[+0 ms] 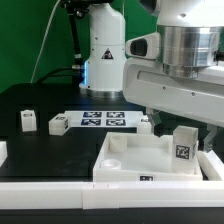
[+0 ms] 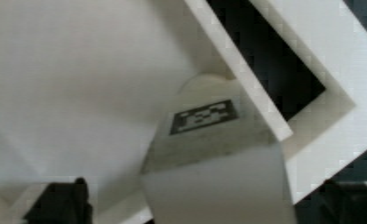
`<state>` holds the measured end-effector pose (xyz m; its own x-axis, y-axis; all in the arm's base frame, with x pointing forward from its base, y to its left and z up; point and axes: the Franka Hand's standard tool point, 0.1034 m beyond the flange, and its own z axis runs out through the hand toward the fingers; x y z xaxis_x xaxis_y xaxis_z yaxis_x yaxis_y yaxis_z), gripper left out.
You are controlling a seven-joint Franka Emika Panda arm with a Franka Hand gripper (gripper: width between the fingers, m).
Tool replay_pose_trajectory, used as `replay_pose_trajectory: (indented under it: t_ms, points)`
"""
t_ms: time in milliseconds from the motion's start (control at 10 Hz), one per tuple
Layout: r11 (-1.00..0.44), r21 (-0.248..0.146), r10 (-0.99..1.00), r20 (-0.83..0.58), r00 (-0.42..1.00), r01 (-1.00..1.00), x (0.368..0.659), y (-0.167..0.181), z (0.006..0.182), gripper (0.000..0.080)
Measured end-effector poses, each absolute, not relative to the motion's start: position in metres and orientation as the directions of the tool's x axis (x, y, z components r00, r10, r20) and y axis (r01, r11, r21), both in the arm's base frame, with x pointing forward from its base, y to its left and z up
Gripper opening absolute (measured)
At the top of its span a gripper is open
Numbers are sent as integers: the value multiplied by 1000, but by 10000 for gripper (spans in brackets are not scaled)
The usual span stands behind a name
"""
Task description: Assemble one leg
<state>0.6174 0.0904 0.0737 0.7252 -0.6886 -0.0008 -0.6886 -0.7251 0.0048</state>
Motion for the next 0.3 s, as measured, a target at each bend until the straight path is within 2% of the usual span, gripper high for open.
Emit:
replay_pose_trajectory:
  t_ms: [300]
  points:
    - [-725,5,-689,-1,725,-689,617,90,74,649]
